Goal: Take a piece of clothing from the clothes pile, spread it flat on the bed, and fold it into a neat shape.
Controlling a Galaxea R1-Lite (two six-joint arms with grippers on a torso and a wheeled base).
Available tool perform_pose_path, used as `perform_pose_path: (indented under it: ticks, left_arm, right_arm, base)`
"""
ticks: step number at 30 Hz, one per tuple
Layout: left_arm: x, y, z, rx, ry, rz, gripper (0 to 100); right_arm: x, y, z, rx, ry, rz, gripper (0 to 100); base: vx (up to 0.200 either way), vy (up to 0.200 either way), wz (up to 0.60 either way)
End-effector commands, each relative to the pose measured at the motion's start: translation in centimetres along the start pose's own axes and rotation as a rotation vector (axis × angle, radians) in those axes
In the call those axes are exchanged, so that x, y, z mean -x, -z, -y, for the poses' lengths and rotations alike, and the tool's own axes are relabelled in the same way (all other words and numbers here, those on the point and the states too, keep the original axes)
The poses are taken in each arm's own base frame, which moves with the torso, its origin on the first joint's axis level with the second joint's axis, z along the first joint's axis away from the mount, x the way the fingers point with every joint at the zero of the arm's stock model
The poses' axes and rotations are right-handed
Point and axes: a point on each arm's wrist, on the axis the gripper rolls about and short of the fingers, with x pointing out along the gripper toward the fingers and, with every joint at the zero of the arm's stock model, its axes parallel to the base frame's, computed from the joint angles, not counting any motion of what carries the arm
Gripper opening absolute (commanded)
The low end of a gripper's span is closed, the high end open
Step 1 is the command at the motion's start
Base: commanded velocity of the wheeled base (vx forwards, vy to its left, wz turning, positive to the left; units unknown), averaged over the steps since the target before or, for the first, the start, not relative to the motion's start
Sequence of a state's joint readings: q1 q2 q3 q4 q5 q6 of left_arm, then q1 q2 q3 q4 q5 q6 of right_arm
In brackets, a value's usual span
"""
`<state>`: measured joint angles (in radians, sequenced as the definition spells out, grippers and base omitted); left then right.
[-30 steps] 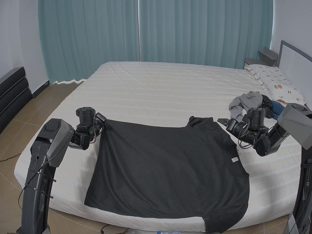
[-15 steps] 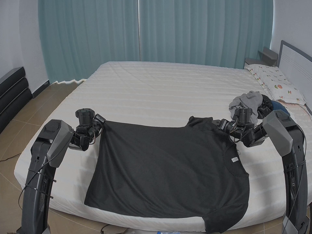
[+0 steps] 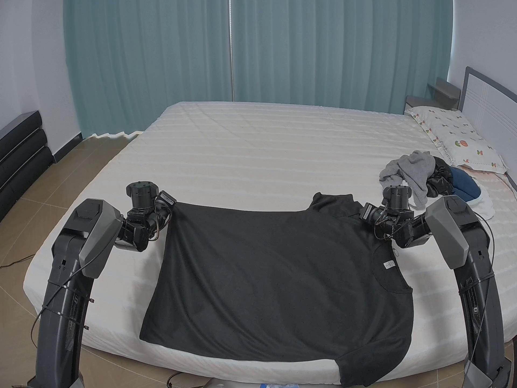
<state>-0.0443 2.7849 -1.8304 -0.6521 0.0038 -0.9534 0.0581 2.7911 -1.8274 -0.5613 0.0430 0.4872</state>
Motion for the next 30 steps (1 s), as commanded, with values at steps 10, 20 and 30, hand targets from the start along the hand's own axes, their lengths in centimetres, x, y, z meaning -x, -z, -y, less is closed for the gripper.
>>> perform_pose_path:
  ticks: [10, 20, 30]
  left_arm:
    - [-0.7, -0.3, 0.3, -0.005, 0.031, 0.039, 0]
    - [-0.8, -0.2, 0.1, -0.005, 0.032, 0.035, 0]
    - [-1.0, 0.1, 0.0, -0.007, 0.028, 0.030, 0]
  right_arm:
    - [-0.4, -2.9, -0.7, -0.051, 0.010, 0.140, 0]
    - [-1.0, -3.2, 0.1, -0.079, 0.051, 0.192, 0]
    - [-1.6, -1.8, 0.5, -0.076, 0.053, 0.179, 0]
  base:
    - [0.000, 0.000, 0.00]
    - [0.000, 0.000, 0.00]
    - [0.000, 0.000, 0.00]
